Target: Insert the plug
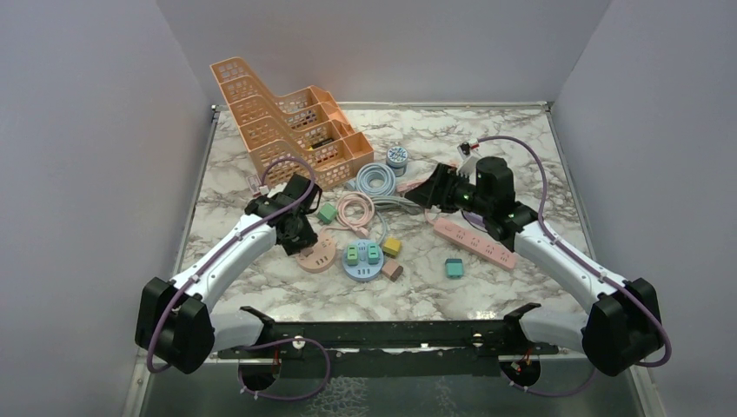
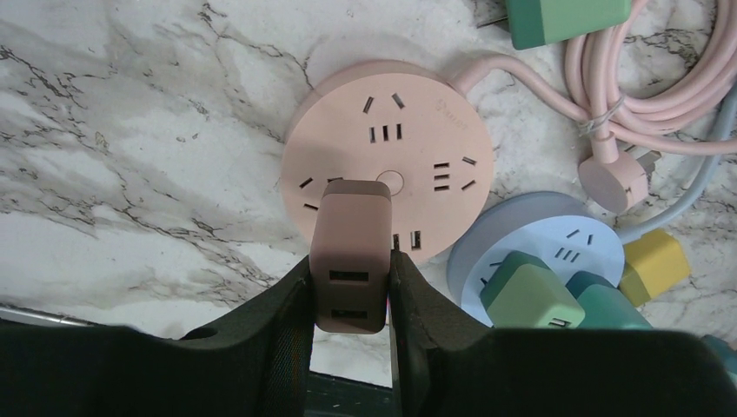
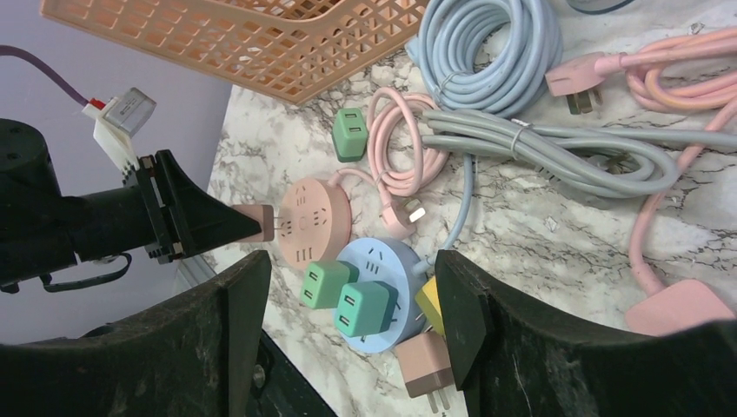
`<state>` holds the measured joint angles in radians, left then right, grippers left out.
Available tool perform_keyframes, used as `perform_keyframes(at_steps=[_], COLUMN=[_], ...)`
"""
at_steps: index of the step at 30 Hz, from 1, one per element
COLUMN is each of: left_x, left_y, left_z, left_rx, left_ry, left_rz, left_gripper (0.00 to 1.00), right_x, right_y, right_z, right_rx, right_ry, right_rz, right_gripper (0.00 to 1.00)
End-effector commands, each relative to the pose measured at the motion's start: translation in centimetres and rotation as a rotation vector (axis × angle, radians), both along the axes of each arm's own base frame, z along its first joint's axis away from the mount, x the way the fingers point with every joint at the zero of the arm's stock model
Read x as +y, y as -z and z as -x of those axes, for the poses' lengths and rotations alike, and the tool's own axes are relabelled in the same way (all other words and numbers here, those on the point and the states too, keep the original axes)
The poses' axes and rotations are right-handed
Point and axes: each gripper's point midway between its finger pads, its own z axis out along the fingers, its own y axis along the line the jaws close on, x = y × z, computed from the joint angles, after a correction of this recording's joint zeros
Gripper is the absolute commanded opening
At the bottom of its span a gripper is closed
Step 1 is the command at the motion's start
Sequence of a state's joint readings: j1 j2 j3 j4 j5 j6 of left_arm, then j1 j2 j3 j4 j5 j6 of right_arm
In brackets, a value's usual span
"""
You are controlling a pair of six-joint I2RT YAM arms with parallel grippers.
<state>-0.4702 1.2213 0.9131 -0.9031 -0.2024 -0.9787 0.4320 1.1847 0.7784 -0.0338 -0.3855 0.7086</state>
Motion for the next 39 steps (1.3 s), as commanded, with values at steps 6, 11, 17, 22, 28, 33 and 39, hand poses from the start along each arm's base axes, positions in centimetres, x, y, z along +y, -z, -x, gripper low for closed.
perform_keyframes(at_steps=[6,11,17,22,28,33,39], left_x=[1.3,1.6,1.8,1.9,1.9,1.9,2.2], left_y=[1.7,1.8,2.5,2.9,4.0,5.3,7.7], left_z=[0.8,0.7,0.9,0.8,1.2,1.2,2.1], left_rx=[0.055,0.054,0.077,0.085,0.115,0.143,0.218], left_ry=[-0.028,-0.032,-0.048,-0.055,-0.066,-0.04,-0.009], left_rz=[-0.066,-0.083,-0.097,-0.109,-0.112,-0.133,-0.167], left_gripper=[0.0,0.0,0.0,0.0,0.0,0.0,0.0], right_x=[-0.3,-0.3,-0.4,-0.4,-0.5,-0.6,-0.7], right_y=[0.5,0.6,0.9,1.0,1.1,1.3,1.7], right_z=[-0.7,-0.7,-0.7,-0.7,-0.6,-0.5,-0.5], right_rx=[0.01,0.015,0.021,0.024,0.028,0.031,0.038], right_ry=[0.027,0.03,0.034,0.035,0.036,0.038,0.042], right_rz=[0.033,0.038,0.042,0.045,0.047,0.049,0.058], right_gripper=[0.69,0.68,0.68,0.68,0.68,0.67,0.67])
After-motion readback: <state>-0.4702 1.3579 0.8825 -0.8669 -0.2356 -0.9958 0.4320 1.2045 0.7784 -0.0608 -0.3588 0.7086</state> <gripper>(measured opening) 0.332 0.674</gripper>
